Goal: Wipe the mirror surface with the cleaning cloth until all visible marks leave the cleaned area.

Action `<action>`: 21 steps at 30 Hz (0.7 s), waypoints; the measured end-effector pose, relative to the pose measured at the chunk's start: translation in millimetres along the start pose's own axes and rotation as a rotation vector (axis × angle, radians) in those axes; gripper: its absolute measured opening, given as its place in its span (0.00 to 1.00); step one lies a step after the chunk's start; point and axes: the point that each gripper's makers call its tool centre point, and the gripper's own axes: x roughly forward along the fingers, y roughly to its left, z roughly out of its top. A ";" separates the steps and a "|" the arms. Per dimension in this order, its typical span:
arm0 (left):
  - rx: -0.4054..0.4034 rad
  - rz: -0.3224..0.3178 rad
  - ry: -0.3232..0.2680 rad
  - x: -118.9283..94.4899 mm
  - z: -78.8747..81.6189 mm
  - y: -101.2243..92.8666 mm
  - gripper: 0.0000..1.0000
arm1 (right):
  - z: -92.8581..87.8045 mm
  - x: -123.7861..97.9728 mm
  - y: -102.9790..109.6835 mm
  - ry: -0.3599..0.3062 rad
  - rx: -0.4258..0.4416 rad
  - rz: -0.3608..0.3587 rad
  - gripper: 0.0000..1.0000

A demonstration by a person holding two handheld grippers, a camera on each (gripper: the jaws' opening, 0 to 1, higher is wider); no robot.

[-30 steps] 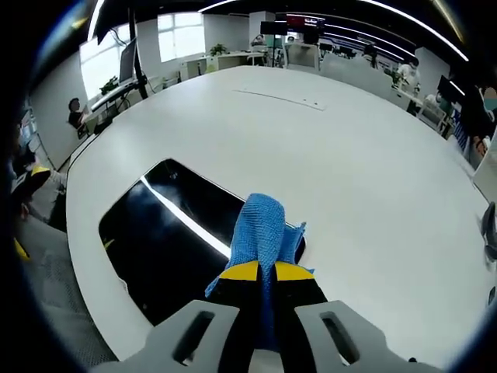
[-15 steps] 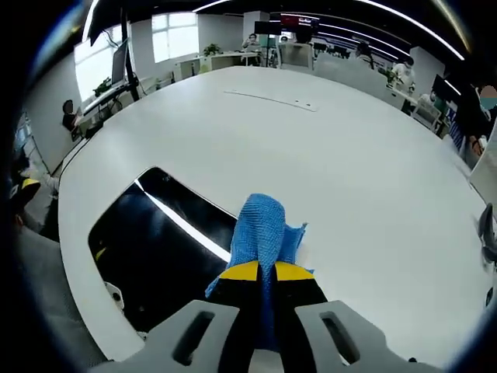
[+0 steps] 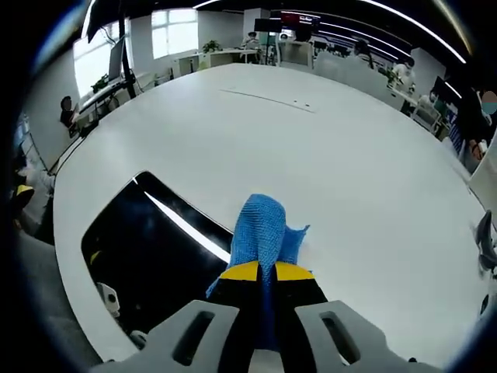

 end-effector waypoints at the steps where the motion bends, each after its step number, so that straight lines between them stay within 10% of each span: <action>1: 0.000 0.000 0.000 0.0 0.0 0.0 0.74 | 0.8 0.7 -0.6 0.000 -0.002 -0.002 0.00; 21: 0.003 -0.001 0.002 0.0 -0.3 1.4 0.74 | 3.9 1.8 -0.3 0.019 -0.053 0.008 0.00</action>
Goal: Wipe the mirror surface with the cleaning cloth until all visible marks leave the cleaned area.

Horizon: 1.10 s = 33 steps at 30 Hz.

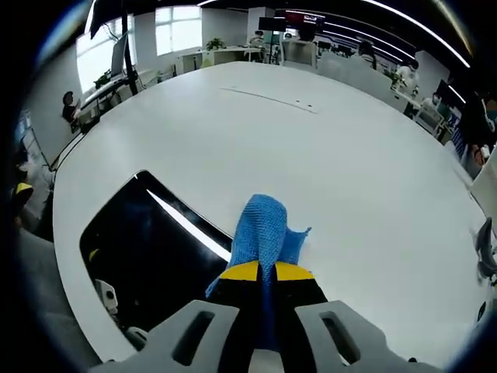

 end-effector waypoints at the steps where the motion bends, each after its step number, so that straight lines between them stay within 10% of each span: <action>1: 0.000 0.001 -0.002 0.0 0.3 0.1 0.74 | 0.2 -0.4 -0.2 0.011 -0.041 -0.003 0.00; 33: 0.000 -0.003 -0.006 -0.5 0.7 -1.4 0.74 | 11.8 -39.9 -6.8 -0.083 0.065 0.016 0.00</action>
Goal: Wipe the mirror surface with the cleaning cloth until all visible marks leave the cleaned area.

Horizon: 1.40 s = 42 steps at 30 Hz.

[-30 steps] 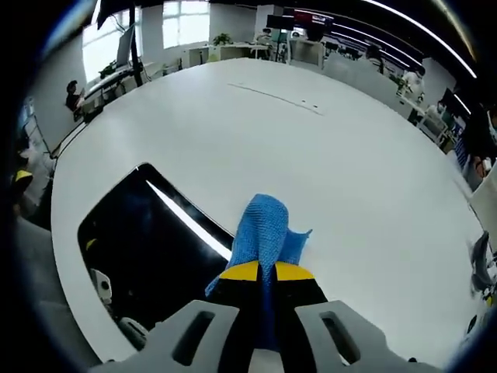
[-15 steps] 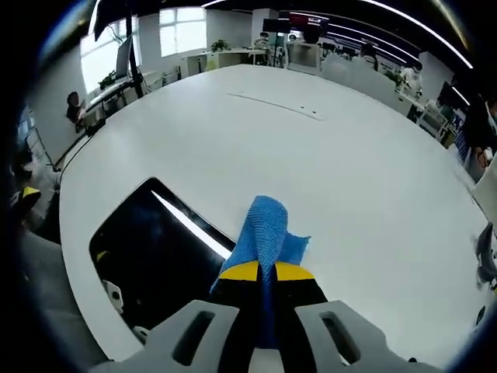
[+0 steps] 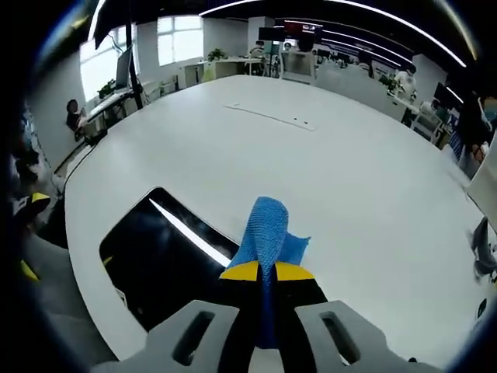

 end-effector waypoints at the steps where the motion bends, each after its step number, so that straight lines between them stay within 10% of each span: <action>1: -0.001 0.001 0.002 -0.1 -0.4 0.0 0.75 | 0.1 -3.1 -1.3 -0.004 -0.002 -0.004 0.00; 42: -0.018 -0.004 -0.011 -0.6 0.7 -0.6 0.77 | -82.9 -24.1 -23.6 0.087 0.085 -0.048 0.00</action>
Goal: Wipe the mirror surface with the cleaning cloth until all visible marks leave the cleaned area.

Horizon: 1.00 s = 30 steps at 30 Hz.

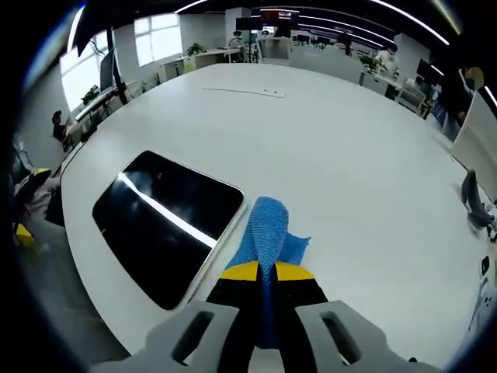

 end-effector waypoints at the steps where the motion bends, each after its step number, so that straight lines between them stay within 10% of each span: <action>1: 0.000 0.000 0.001 0.0 -0.3 -0.1 0.77 | -2.2 0.5 0.2 0.005 0.007 0.002 0.00; 30: 0.006 0.001 0.013 -1.1 -1.6 0.0 0.75 | -0.2 -6.4 -4.0 -0.038 0.022 0.003 0.08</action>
